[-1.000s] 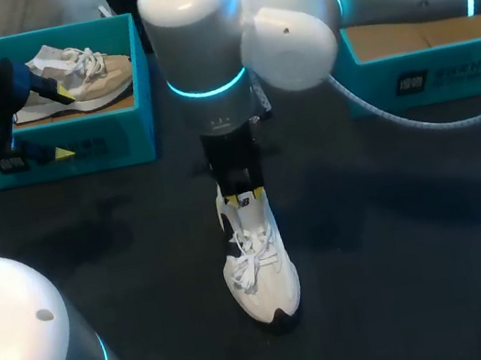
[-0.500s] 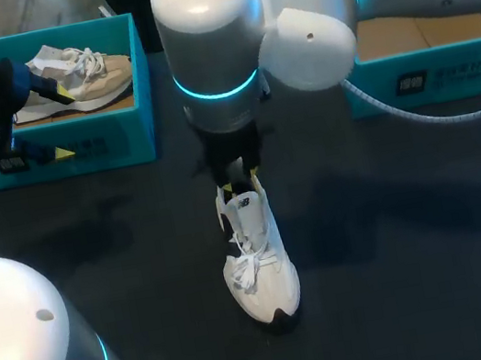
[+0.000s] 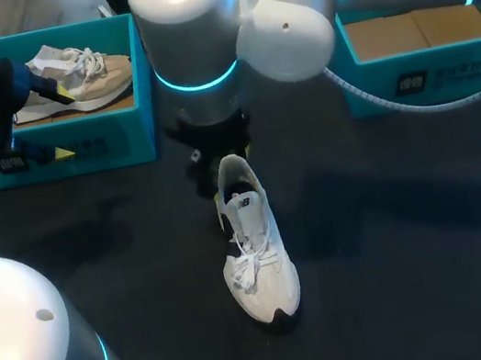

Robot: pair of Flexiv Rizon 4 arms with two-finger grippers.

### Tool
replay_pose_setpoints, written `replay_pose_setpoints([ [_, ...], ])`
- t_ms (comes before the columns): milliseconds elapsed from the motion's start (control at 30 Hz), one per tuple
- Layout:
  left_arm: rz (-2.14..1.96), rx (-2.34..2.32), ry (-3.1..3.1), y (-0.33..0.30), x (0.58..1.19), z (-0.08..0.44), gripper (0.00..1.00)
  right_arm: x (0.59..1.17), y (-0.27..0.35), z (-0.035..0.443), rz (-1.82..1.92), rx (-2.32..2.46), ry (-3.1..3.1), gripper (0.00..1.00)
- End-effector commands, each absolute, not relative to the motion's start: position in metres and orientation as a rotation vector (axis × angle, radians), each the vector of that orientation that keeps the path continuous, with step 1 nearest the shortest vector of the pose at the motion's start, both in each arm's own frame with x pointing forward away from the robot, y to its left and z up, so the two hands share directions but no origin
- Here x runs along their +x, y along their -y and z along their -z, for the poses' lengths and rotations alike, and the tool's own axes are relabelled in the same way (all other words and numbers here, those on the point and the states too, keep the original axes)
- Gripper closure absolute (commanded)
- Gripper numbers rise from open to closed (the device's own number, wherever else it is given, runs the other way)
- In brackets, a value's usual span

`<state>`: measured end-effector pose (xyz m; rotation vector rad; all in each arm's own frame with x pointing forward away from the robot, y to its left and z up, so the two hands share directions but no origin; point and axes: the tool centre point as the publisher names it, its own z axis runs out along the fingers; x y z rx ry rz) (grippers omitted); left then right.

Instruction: Take the shoe out of the shoebox, open the shoe tongue, remove and reinsert the insole, then place the shoe into the shoebox

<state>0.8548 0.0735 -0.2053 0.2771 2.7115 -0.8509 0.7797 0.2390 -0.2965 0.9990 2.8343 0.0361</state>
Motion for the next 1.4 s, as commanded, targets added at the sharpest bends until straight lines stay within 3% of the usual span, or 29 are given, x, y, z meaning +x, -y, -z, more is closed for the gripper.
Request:
replay_pose_setpoints([
  [33,0.847,0.277,-2.713,-0.073,0.854,0.205,0.00,0.781,-0.241,0.297,-0.025,0.954,-2.852,0.00],
  [567,0.847,0.277,-2.713,-0.073,0.854,0.205,0.00,0.829,-0.223,0.299,0.059,0.413,-2.930,0.00],
  [1400,0.847,0.277,-2.713,-0.073,0.854,0.205,0.00,0.865,-0.223,0.359,0.100,0.115,-3.015,0.00],
])
